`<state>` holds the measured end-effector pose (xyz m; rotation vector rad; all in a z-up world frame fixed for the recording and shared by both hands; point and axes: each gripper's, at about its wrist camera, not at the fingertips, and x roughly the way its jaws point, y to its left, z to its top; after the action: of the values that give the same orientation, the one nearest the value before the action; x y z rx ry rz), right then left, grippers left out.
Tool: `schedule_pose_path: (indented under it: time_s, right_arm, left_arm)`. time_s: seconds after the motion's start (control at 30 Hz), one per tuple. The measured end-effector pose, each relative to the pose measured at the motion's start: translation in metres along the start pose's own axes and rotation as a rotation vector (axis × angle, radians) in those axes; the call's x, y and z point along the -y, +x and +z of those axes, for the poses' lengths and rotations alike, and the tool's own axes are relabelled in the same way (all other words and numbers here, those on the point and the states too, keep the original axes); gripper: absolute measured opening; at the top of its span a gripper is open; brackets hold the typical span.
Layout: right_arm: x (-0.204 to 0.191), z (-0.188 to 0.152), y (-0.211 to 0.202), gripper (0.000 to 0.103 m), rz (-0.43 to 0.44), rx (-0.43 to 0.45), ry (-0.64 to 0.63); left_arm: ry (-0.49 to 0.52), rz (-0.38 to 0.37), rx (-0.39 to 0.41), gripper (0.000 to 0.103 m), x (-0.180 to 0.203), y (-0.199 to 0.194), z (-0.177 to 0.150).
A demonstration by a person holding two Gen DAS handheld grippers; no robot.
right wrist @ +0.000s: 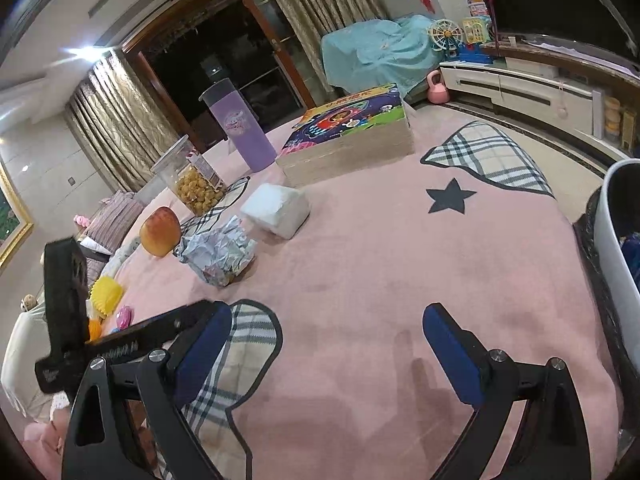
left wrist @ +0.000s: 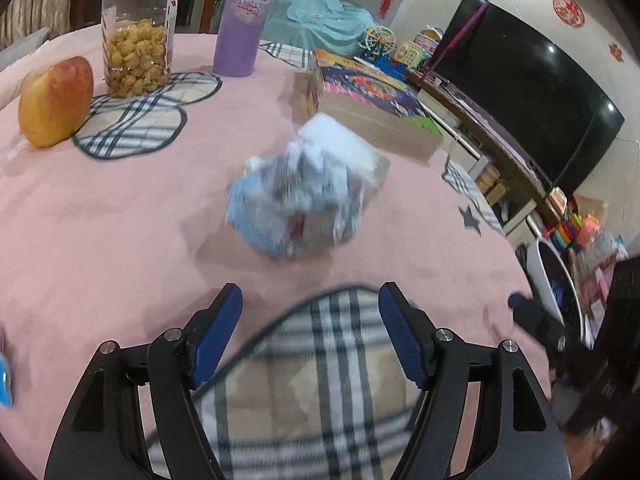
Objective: Collect trash
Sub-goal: 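Grasp the crumpled paper ball with the left tool while the right tool grasps the white foam block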
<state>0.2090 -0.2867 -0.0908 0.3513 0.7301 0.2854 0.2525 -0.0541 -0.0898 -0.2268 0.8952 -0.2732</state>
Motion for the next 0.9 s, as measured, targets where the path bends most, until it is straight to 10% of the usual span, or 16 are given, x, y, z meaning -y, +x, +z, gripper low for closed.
schedule_pose_path:
  time_s: [0.13, 0.3, 0.9]
  right_arm:
    - [0.001, 0.002, 0.007, 0.097, 0.0, -0.006, 0.0]
    - [-0.003, 0.005, 0.014, 0.097, -0.003, -0.009, -0.018]
    - [-0.08, 0.062, 0.129, 0.092, -0.053, -0.072, -0.43]
  left_arm:
    - [-0.004, 0.027, 0.029, 0.072, -0.003, 0.012, 0.017]
    - [0.004, -0.007, 0.031, 0.036, -0.016, 0.013, 0.024]
    - [-0.031, -0.011, 0.021, 0.034, -0.046, -0.021, -0.023]
